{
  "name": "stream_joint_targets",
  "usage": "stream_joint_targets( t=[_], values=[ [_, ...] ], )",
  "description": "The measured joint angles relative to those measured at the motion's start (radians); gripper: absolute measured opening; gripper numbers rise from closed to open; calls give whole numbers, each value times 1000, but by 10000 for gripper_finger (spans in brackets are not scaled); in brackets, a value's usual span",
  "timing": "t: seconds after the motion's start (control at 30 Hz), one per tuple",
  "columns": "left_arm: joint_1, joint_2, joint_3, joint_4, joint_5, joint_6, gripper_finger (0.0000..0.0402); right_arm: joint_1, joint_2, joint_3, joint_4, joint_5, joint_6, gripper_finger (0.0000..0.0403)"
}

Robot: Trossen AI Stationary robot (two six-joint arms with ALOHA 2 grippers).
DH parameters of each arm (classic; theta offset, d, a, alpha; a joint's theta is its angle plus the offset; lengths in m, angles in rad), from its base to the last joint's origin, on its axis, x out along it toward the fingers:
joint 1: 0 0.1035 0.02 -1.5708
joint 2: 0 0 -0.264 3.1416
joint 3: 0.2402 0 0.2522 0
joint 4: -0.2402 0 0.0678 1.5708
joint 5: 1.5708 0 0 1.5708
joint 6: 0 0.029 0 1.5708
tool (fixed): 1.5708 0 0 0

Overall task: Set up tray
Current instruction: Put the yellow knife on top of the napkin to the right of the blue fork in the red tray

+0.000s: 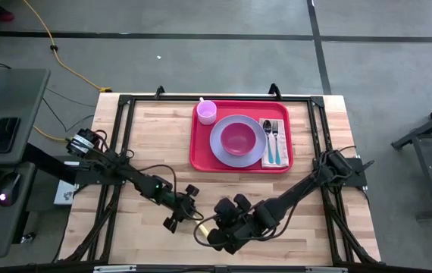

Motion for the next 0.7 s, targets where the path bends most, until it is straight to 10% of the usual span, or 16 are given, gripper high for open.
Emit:
stream_joint_targets(
  t=[0.7],
  values=[
    [18,68,1,54,119,0,135,-1,0,0,19,4,17,0]
  ],
)
